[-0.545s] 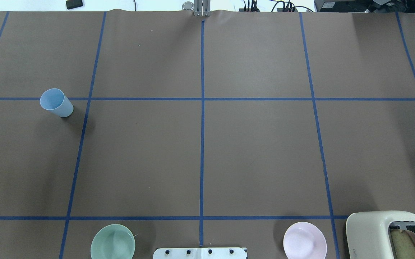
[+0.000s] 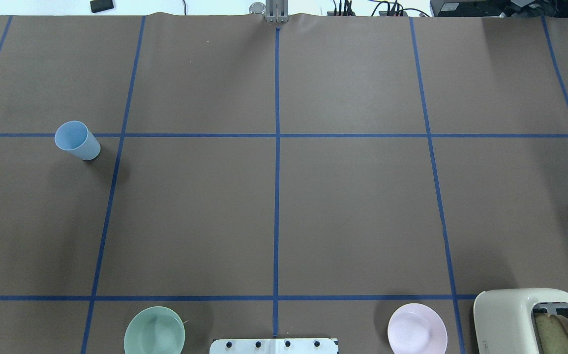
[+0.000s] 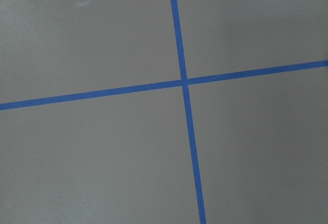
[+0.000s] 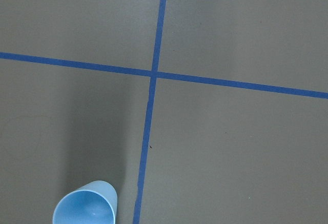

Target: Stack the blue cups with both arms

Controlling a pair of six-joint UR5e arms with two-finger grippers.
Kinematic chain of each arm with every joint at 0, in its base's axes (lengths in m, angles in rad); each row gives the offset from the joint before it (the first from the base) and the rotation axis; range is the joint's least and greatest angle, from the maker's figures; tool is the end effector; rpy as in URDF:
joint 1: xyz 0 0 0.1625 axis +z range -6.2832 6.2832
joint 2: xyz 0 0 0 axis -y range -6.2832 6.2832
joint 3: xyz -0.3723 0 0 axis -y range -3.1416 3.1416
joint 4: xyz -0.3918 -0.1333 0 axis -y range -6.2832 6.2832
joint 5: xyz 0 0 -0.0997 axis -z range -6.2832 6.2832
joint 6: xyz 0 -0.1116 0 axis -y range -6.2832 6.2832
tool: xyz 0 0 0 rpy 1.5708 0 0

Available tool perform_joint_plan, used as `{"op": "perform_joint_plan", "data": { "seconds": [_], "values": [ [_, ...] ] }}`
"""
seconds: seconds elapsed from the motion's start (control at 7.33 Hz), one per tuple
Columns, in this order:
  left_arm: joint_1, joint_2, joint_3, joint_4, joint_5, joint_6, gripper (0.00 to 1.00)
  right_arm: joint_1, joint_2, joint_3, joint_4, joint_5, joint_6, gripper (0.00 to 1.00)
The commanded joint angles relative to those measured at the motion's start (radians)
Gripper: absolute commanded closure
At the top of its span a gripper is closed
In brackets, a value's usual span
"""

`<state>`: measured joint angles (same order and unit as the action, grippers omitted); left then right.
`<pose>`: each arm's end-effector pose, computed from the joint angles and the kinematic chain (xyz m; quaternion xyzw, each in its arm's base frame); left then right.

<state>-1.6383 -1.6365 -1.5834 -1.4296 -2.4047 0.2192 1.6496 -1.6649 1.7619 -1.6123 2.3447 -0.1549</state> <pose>-0.0849 -0.5053 0.5845 0.0294 0.4047 0.0566 0.9122 0.0913 -0.4532 0.5694 0.0695 -0.3717 -0.0457 0.9246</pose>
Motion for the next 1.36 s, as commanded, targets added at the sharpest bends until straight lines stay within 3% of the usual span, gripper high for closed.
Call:
{"op": "perform_joint_plan", "data": {
  "seconds": [0.0, 0.27, 0.41, 0.55, 0.68, 0.82, 1.23],
  "values": [
    [0.043, 0.000, -0.045, -0.058, -0.001, -0.139, 0.01, -0.020, 0.016, -0.010, -0.001, 0.019, -0.002, 0.00],
    [0.134, 0.003, -0.056, -0.180, -0.001, -0.298, 0.01, -0.056, 0.004, -0.007, -0.001, 0.019, -0.017, 0.00],
    [0.179, 0.036, -0.073, -0.271, -0.001, -0.408, 0.01, -0.072, -0.019, -0.007, 0.000, 0.018, -0.018, 0.08],
    [0.257, 0.079, -0.119, -0.393, -0.001, -0.598, 0.01, -0.085, -0.022, -0.007, 0.002, 0.018, -0.018, 0.12],
    [0.344, 0.096, -0.131, -0.516, 0.002, -0.770, 0.01, -0.105, -0.047, -0.009, 0.040, 0.016, -0.043, 0.09],
    [0.406, 0.089, -0.132, -0.563, 0.012, -0.870, 0.01, -0.125, -0.068, -0.012, 0.122, 0.015, -0.023, 0.07],
    [0.486, 0.006, -0.118, -0.545, 0.059, -0.944, 0.01, -0.175, -0.079, -0.050, 0.181, 0.010, 0.000, 0.08]
  ]
}}
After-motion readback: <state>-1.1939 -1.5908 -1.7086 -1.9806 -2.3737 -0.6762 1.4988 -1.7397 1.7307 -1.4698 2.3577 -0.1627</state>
